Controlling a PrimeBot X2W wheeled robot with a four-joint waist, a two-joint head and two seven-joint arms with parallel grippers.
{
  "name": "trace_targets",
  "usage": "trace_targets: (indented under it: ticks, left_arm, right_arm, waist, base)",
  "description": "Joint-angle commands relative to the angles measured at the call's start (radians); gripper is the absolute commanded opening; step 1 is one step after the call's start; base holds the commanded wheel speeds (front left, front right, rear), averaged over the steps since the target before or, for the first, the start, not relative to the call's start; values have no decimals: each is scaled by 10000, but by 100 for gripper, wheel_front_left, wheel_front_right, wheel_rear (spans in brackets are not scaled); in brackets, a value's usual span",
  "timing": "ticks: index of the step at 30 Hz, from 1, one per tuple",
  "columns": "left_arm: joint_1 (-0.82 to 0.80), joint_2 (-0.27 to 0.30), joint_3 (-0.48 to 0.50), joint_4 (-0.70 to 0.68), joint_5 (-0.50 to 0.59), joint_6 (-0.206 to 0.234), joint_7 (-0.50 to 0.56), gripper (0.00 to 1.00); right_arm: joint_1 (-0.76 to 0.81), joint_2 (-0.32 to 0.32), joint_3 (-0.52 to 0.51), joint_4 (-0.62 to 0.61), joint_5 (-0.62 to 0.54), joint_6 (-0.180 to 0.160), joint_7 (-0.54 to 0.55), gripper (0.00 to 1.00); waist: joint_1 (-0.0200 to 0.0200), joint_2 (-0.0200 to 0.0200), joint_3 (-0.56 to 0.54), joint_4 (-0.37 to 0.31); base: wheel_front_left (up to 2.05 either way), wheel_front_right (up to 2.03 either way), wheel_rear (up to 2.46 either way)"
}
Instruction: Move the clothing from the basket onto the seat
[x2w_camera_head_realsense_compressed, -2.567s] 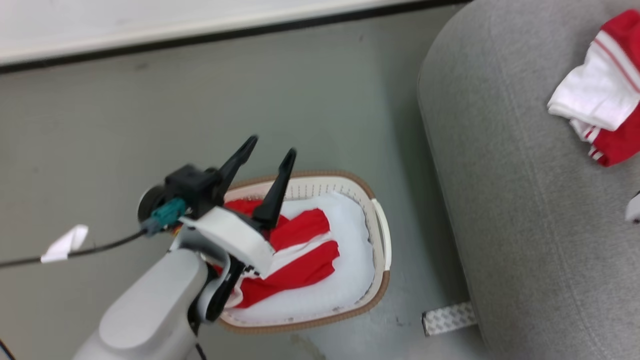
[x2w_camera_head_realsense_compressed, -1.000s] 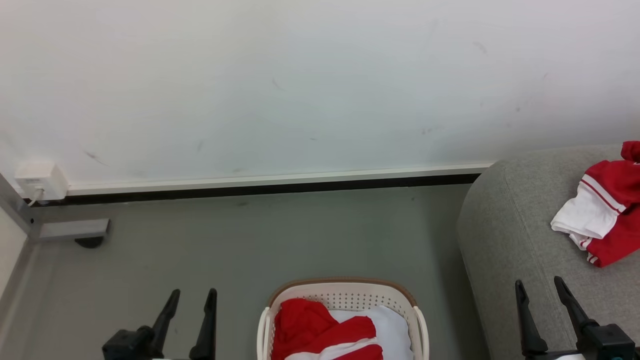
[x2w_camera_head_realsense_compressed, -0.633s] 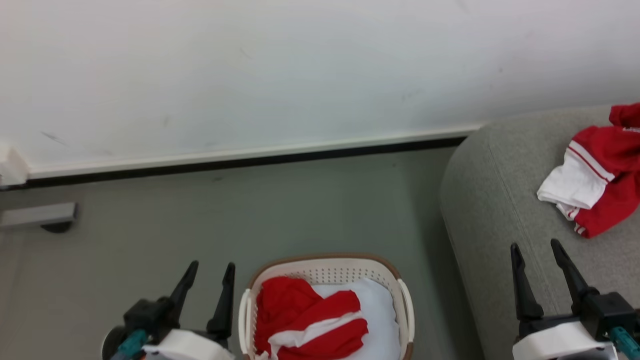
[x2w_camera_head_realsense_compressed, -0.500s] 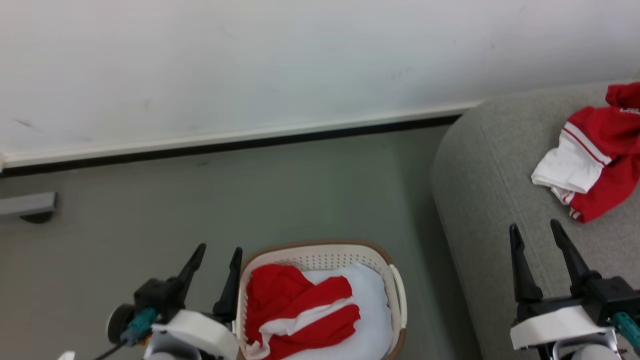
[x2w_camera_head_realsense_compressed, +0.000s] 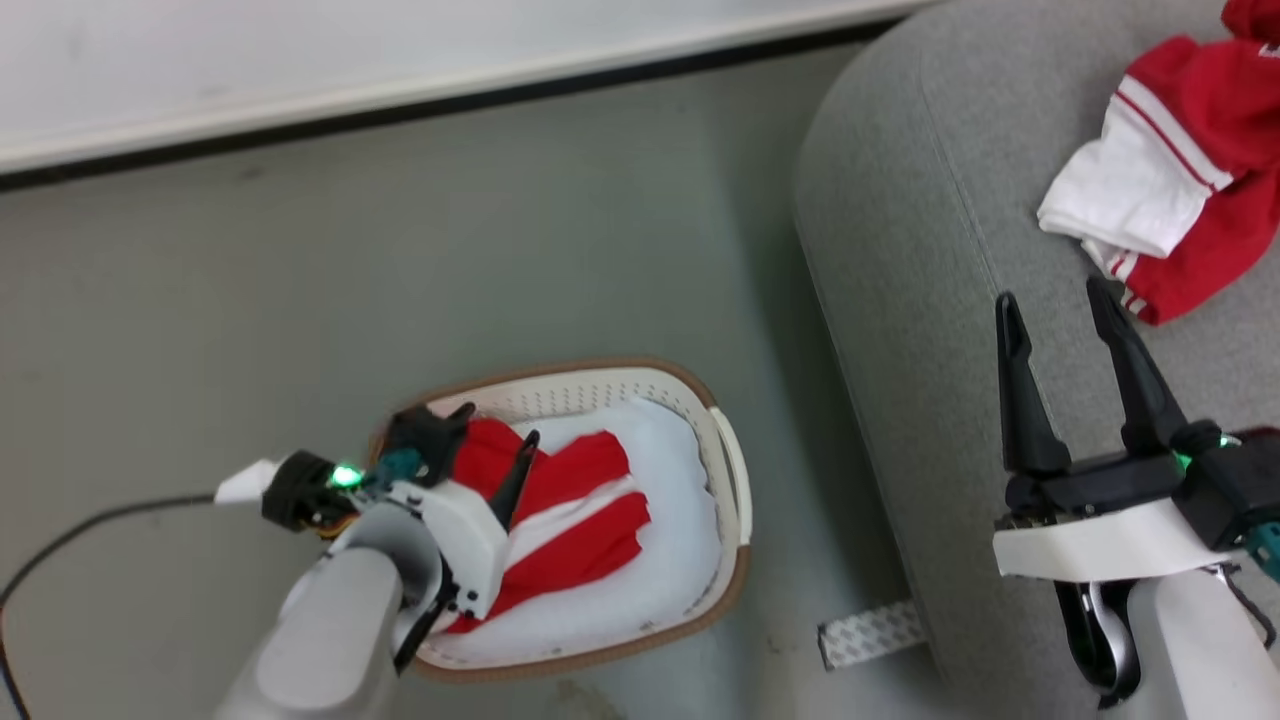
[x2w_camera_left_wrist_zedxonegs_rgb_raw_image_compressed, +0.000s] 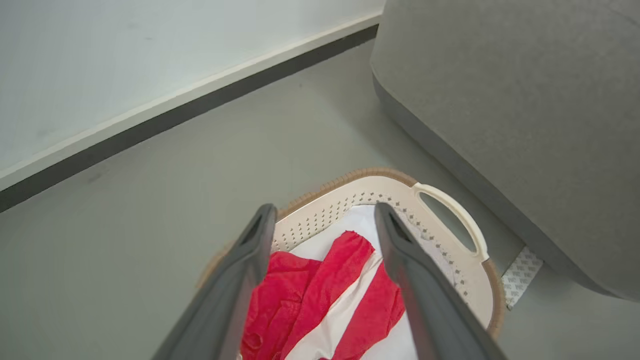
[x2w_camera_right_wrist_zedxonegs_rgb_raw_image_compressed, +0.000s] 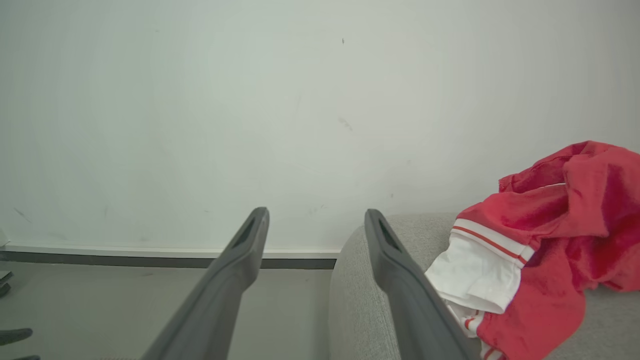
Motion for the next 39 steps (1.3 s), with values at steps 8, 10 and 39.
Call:
trace_targets:
  ticks: [8,10,39]
  left_arm:
    - [-1814,337,-750,1696,543,20,1445,100]
    - [-2167,325,-968,2077,547,20,1691,100]
    - [-4725,636,-1899,4852,749,34,1942,0]
  right_arm:
    - [-988,-4,440,-686,437,-22,7,100]
    - [-1111,-6,405,-803,571,-22,8,100]
    - [-1599,-5,167,-1868,1522,-22,7,100]
  waist:
    - [-3,0,2459,-1145]
    - [-3,0,2815,-1230]
    - [-3,0,5505,-1580]
  base:
    - [0,0,0]
    - [0,0,0]
    - [1,1,1]
